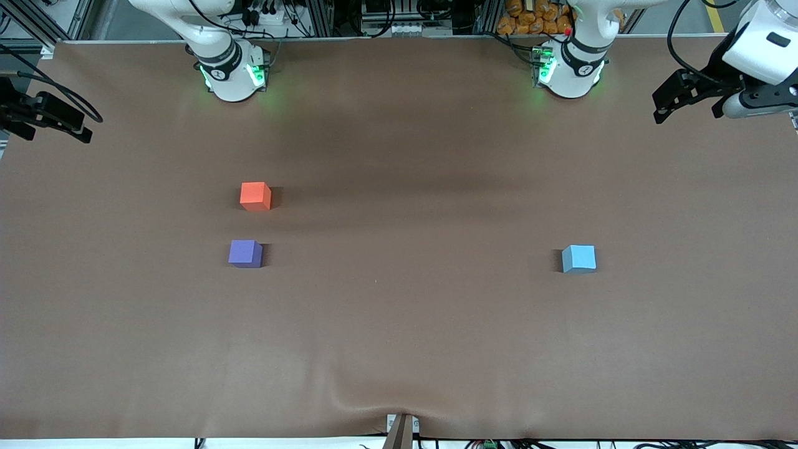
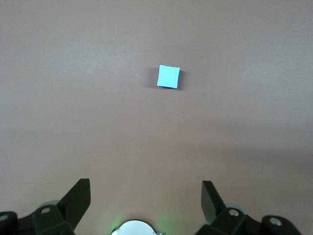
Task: Place blue block between orange and purple blocks
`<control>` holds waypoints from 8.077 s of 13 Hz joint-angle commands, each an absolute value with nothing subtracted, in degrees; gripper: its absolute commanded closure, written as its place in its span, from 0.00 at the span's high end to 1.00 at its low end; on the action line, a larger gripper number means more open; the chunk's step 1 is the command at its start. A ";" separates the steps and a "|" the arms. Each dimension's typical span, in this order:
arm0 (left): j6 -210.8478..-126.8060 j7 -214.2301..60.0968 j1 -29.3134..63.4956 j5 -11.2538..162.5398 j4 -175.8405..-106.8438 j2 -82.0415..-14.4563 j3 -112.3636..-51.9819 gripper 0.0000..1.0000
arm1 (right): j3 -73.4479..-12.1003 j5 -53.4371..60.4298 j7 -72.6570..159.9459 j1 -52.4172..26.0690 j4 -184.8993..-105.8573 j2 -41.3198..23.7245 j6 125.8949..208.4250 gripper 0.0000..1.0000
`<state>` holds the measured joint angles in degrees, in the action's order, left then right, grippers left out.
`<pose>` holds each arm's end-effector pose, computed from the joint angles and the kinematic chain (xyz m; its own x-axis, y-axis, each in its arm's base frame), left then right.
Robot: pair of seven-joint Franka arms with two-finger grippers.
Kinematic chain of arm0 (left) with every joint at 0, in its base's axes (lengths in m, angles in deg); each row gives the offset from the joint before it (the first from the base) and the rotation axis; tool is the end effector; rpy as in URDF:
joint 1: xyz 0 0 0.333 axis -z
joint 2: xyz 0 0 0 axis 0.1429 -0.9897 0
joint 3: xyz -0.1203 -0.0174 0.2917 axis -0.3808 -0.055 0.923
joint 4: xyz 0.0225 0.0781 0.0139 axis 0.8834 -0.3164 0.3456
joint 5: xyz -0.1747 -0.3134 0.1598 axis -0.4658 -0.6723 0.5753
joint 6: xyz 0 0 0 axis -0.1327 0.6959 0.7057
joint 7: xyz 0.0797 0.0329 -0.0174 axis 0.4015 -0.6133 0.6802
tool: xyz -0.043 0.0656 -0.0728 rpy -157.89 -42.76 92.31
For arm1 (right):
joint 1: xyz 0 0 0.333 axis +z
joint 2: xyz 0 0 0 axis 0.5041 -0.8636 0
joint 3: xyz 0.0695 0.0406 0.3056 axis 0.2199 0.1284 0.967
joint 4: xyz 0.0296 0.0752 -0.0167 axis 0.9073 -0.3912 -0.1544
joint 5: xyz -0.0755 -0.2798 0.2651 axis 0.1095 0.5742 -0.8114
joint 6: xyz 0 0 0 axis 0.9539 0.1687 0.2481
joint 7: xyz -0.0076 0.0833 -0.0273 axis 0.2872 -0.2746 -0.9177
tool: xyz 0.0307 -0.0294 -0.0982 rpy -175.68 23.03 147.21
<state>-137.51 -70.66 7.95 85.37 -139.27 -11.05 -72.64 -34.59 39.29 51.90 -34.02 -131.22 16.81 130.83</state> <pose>0.4764 -0.0778 0.6603 0.9967 0.0811 0.0023 0.0812 -0.9957 -0.0438 0.5225 -0.0063 0.6712 0.9956 -0.0702 -0.0622 -0.0712 -0.9974 -0.0146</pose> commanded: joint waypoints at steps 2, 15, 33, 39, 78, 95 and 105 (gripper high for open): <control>-135.78 -71.21 7.51 85.51 -137.61 -11.11 -72.37 1.00 | -34.34 38.67 51.31 -34.67 -130.64 16.69 130.11 1.00; -135.51 -71.47 7.25 85.34 -137.61 -12.43 -72.99 1.00 | -34.34 38.67 51.40 -34.84 -130.73 16.69 129.85 1.00; -136.04 -71.56 7.25 84.72 -137.08 -13.48 -72.55 1.00 | -34.34 38.67 51.40 -35.11 -130.91 16.69 129.23 1.00; -136.13 -71.57 7.34 85.42 -136.82 -14.71 -72.55 1.00 | -34.34 38.67 51.40 -35.11 -130.91 16.60 129.15 1.00; -192.11 -73.41 4.79 89.73 -155.89 -50.22 -73.34 1.00 | -33.63 37.18 51.49 -37.04 -130.91 15.90 127.21 1.00; -182.13 -47.96 39.64 85.35 -127.65 -63.82 -73.52 0.00 | -33.63 37.18 51.66 -36.69 -130.82 15.72 127.21 1.00; -180.25 -34.03 54.27 84.46 -111.76 -76.33 -71.23 0.99 | -32.59 37.27 51.31 -35.81 -130.82 11.43 127.12 1.00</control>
